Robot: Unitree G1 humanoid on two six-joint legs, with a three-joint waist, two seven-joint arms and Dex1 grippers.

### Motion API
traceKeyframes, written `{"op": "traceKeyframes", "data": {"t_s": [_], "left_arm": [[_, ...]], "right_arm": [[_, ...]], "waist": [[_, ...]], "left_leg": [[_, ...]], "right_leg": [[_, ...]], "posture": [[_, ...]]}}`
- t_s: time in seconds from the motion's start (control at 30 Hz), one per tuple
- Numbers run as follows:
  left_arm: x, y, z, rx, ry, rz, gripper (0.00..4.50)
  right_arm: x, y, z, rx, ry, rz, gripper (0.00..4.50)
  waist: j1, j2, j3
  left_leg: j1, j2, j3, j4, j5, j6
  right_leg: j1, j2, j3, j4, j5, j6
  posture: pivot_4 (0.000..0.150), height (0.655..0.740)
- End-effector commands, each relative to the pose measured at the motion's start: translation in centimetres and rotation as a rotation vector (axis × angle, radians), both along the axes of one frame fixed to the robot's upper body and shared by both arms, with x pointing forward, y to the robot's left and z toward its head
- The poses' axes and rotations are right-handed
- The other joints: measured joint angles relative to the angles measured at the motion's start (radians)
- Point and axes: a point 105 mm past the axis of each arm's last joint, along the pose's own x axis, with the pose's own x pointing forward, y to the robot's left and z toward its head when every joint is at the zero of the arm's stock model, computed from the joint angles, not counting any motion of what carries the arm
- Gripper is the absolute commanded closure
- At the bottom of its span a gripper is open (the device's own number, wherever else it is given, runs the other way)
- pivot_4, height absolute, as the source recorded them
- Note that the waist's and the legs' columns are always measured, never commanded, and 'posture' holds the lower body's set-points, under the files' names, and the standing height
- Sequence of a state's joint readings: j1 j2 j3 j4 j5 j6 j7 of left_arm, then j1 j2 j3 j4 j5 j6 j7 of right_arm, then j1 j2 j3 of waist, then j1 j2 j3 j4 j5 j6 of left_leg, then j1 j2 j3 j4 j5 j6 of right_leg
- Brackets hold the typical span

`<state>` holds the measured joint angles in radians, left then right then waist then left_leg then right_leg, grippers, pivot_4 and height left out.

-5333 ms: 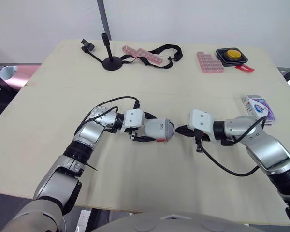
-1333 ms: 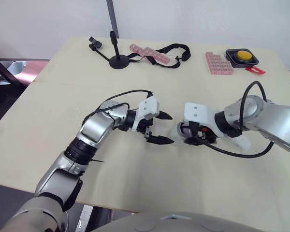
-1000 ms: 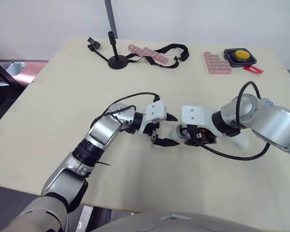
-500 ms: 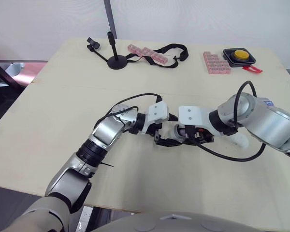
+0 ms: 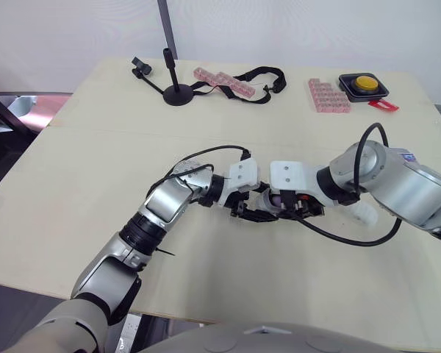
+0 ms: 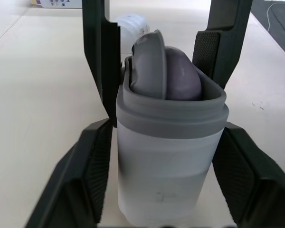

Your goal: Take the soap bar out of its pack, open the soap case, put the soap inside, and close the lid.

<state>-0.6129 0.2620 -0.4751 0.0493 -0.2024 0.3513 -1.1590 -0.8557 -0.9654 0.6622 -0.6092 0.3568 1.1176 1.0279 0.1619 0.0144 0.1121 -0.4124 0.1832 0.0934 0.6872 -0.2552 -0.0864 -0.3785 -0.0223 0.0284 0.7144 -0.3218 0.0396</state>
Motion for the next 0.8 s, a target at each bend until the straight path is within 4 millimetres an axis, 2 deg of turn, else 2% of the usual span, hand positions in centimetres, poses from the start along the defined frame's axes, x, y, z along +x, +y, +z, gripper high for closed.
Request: {"op": "traceKeyframes", "data": {"t_s": [0.03, 0.8], "left_arm": [[0.13, -0.02, 0.74, -0.014, -0.038, -0.009, 2.01], [0.14, -0.17, 1.60, -0.044, -0.060, -0.025, 2.02]], "right_arm": [[-0.11, 0.05, 0.50, 0.000, -0.029, 0.020, 2.40], [-0.51, -0.25, 0.24, -0.011, -0.005, 0.022, 2.40]], "waist": [[0.000, 0.000, 0.000], [0.000, 0.000, 0.000]], "left_leg": [[0.000, 0.000, 0.000, 0.000, 0.000, 0.000], [0.000, 0.000, 0.000, 0.001, 0.000, 0.000]], "right_leg": [[0.000, 0.000, 0.000, 0.000, 0.000, 0.000], [0.000, 0.000, 0.001, 0.001, 0.000, 0.000]], "posture": [[0.150, 0.7160], [0.150, 0.7160]]}}
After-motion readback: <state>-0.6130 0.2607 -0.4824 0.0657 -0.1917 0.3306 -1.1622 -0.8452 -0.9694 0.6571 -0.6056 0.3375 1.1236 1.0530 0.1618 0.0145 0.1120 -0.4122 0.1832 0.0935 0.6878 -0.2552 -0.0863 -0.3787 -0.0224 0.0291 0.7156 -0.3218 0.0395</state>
